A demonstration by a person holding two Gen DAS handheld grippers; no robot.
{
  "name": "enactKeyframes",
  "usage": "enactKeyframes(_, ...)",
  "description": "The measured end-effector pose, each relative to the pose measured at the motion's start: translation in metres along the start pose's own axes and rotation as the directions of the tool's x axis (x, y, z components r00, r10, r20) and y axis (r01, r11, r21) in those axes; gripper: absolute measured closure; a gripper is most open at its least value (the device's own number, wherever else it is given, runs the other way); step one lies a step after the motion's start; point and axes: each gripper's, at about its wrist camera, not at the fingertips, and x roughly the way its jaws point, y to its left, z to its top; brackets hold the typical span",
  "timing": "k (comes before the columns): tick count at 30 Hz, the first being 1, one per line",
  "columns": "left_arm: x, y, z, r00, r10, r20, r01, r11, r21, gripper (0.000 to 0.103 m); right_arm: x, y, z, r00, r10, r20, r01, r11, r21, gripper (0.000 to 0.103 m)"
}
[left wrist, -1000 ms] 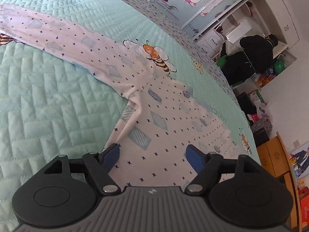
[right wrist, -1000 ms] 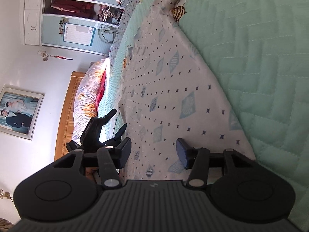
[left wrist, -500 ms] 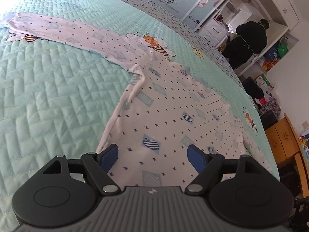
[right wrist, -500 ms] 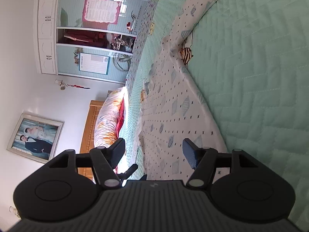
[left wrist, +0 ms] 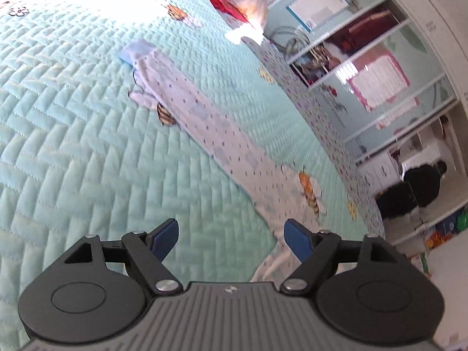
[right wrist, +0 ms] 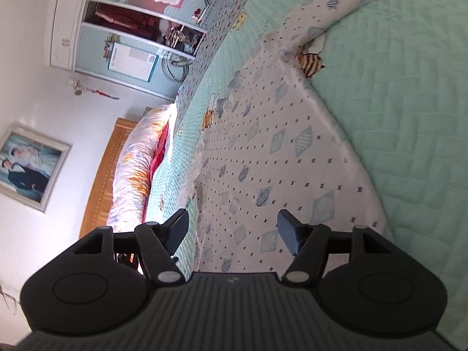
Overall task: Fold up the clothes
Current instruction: 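Grasp the light-blue cloth with the right gripper and lift it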
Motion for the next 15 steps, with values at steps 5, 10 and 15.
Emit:
enactKeyframes(5,-0.009,0.017,0.024,0.990,0.068,0.127,-0.061,0.997,-0.055,0.021,0.060,0.085,0.001,0.995,-0.077,-0.069,0.052,0.952,-0.302,0.030)
enactKeyframes(10,-0.025,0.065,0.043,0.971,0.159,0.178,-0.139,0.983,-0.118,0.021,0.150,0.184,-0.028,0.985,-0.151,-0.080,0.048,0.692,-0.720,0.026)
enactKeyframes(15,-0.048,0.100,0.070,0.945,0.210,0.252,-0.163,0.967,-0.198,0.020,0.245,0.260,-0.075,0.989,-0.135,-0.058,-0.003,0.374,-0.928,0.026)
